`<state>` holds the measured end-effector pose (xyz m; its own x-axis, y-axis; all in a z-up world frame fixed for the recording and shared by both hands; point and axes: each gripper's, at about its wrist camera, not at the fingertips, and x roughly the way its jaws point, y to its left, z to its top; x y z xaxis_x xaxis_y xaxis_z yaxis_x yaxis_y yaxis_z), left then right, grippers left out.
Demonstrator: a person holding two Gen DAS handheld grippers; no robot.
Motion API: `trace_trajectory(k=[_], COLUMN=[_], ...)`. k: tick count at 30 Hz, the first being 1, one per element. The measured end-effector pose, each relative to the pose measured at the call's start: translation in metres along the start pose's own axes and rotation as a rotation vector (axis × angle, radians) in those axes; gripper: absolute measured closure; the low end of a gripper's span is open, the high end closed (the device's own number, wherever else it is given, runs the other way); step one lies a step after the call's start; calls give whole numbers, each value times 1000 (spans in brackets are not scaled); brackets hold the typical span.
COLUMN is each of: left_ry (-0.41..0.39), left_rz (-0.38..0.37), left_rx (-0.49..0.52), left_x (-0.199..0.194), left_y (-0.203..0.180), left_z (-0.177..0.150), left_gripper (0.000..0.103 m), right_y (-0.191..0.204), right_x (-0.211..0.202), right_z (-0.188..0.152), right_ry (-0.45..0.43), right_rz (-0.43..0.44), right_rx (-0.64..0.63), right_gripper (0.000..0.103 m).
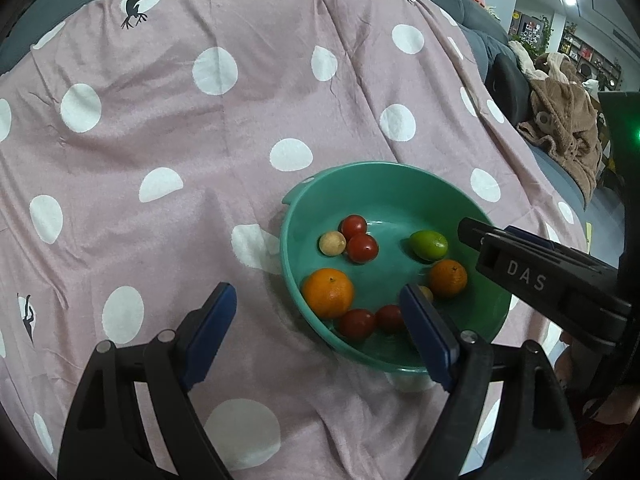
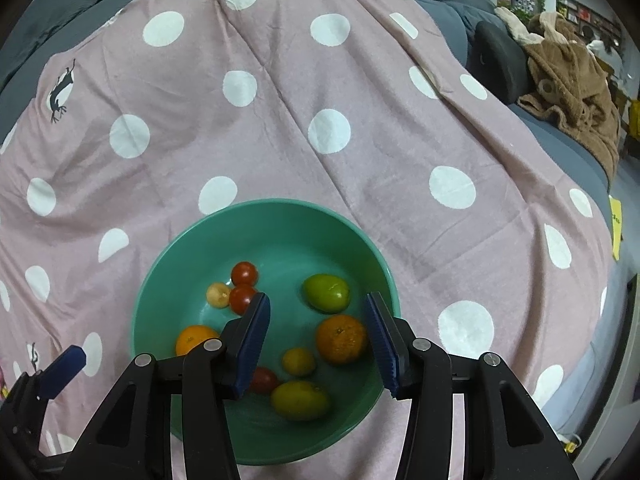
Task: Organize fruits
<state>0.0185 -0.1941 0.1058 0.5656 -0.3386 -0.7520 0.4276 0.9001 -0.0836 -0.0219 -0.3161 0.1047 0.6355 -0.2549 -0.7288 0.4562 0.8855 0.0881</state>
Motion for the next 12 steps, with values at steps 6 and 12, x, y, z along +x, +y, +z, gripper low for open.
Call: trace_trajectory(k=[6,12], left_ry=[-6,-20], left_rz=[2,4], left_rx=[-2,-13], left_x=[-3,-10], left_y=[2,6], left_z=[-1,-3], left_gripper=[19,19], right_y=[1,4], right_x=[-1,-6], right_z=[0,0], right_ry=[-5,-17], right_rz=[-1,6], right_rx=[-5,-17], right_gripper=[53,53])
